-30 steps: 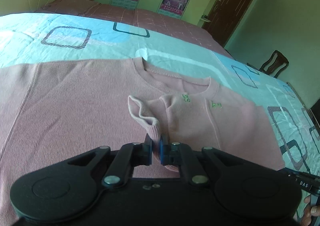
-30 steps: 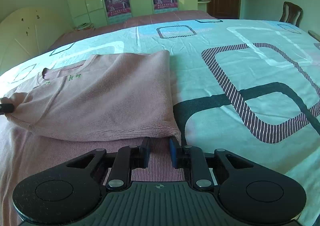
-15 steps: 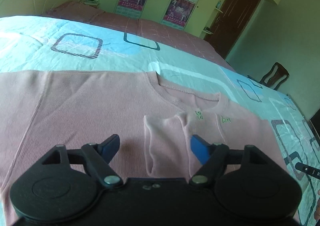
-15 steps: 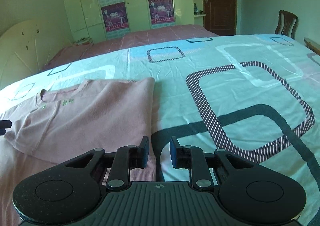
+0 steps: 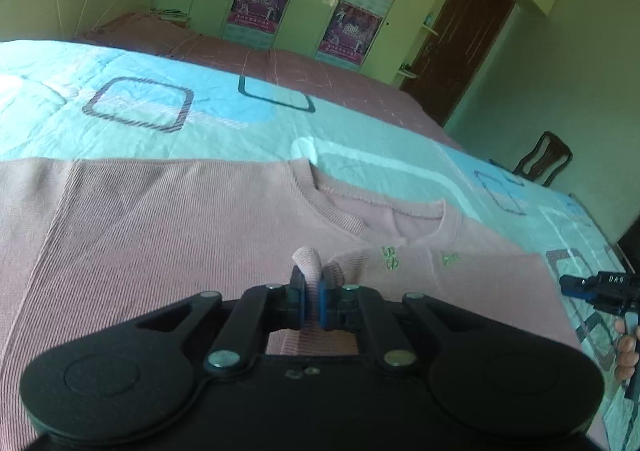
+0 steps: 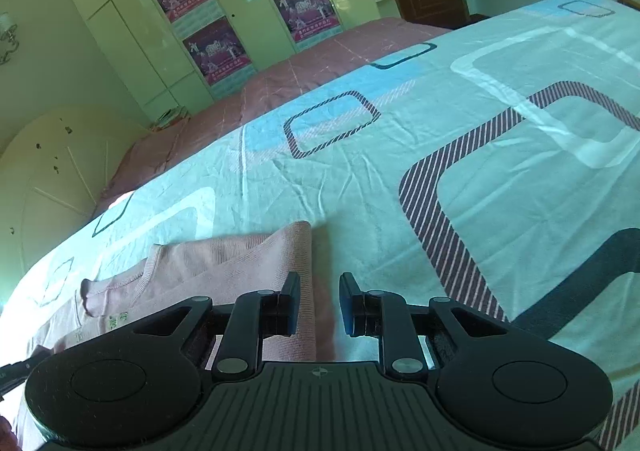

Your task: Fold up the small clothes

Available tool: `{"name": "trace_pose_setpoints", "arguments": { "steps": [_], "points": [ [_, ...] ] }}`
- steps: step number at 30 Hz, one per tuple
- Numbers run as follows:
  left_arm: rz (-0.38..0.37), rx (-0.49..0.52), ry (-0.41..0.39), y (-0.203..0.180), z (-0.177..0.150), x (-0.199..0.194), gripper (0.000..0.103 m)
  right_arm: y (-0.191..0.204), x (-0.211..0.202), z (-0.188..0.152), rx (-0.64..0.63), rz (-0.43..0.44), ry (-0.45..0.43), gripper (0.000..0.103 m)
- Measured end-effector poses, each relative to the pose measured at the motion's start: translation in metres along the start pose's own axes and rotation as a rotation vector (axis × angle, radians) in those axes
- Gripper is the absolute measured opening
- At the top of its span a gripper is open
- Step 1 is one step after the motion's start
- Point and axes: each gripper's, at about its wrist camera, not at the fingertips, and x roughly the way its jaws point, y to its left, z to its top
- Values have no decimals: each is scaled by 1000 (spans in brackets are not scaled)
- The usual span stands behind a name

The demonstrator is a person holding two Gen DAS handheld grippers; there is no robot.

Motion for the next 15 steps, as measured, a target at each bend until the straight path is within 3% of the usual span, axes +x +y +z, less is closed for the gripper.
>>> {"name": "trace_pose_setpoints", "arguments": {
  "steps": [5,7,9,11,12,13,15],
  "points": [
    [18,-38,-27,3,-3,0,4,-1,17,3,8,28,30,21],
    [36,-29,-56,1,-6,-4,5,3,22,2,-50,-14,44,21],
    [59,-19,-27,1,-10,0,5,8,25,1,-112,-44,44,20],
    [66,-24,-16,4,-8,1,10,15,25,2,-171,-86,45,20],
    [82,-29,-17,4,-6,0,18,20,25,3,-193,-113,41,20],
    [133,-17,-37,1,-4,-6,22,24,20,2,-216,-131,26,21],
    [183,38,-95,-10,1,-21,25,35,8,0,-258,-103,-12,21]
  ]
}}
